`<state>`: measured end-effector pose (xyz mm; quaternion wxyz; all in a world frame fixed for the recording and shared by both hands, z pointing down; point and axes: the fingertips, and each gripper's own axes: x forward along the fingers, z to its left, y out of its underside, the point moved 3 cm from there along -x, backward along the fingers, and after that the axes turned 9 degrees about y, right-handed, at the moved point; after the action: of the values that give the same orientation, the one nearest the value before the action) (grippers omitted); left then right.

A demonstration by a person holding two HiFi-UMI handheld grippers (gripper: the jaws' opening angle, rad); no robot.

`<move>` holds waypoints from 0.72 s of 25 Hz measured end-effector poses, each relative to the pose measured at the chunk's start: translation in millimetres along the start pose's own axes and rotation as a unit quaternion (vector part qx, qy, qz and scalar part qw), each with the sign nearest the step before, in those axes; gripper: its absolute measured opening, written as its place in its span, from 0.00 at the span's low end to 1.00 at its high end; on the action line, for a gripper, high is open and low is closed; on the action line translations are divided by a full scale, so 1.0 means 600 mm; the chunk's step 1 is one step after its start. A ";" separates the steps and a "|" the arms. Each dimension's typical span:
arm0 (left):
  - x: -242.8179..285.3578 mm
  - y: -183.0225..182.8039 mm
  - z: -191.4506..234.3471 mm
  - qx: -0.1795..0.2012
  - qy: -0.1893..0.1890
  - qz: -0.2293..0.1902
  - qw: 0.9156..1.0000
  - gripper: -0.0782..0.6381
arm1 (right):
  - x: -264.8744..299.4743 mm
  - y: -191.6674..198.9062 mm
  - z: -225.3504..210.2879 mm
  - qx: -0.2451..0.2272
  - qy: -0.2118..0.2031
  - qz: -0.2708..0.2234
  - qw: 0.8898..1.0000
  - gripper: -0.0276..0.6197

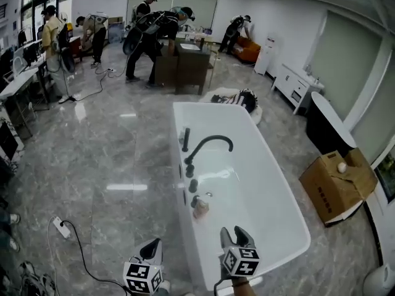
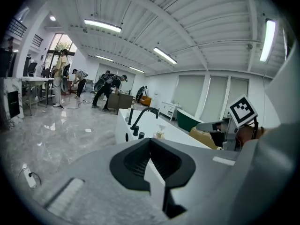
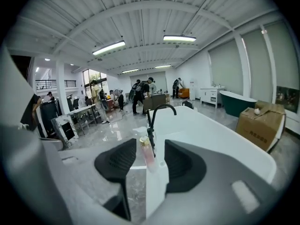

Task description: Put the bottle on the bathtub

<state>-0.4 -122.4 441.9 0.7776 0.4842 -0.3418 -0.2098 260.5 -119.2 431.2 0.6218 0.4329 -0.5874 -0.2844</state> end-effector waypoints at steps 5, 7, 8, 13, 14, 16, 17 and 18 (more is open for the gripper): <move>-0.008 -0.063 -0.050 0.031 0.010 -0.026 0.999 0.12 | -0.092 -0.035 -0.044 0.029 0.024 -0.042 0.998 0.19; -0.009 -0.083 -0.065 0.041 0.011 -0.039 0.998 0.12 | -0.125 -0.043 -0.058 0.032 0.029 -0.057 0.997 0.17; -0.009 -0.091 -0.072 0.044 0.011 -0.046 0.998 0.12 | -0.140 -0.046 -0.065 0.032 0.033 -0.065 0.997 0.15; 0.006 -0.127 -0.110 0.060 0.026 -0.066 0.996 0.12 | -0.202 -0.051 -0.105 0.052 0.057 -0.089 0.993 0.05; 0.008 -0.132 -0.115 0.064 0.030 -0.067 0.995 0.12 | -0.211 -0.049 -0.112 0.058 0.061 -0.090 0.992 0.05; 0.010 -0.141 -0.120 0.073 0.035 -0.072 0.994 0.12 | -0.223 -0.044 -0.123 0.066 0.072 -0.093 0.991 0.05; 0.012 -0.146 -0.121 0.077 0.037 -0.074 0.994 0.12 | -0.226 -0.042 -0.129 0.069 0.077 -0.094 0.990 0.05; 0.015 -0.151 -0.121 0.081 0.038 -0.076 0.993 0.12 | -0.228 -0.041 -0.135 0.072 0.084 -0.095 0.989 0.05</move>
<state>59.4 -124.3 342.2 0.7299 0.5781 -0.2898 -0.2214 323.3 3.9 348.7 0.6062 0.5525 -0.5083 -0.2624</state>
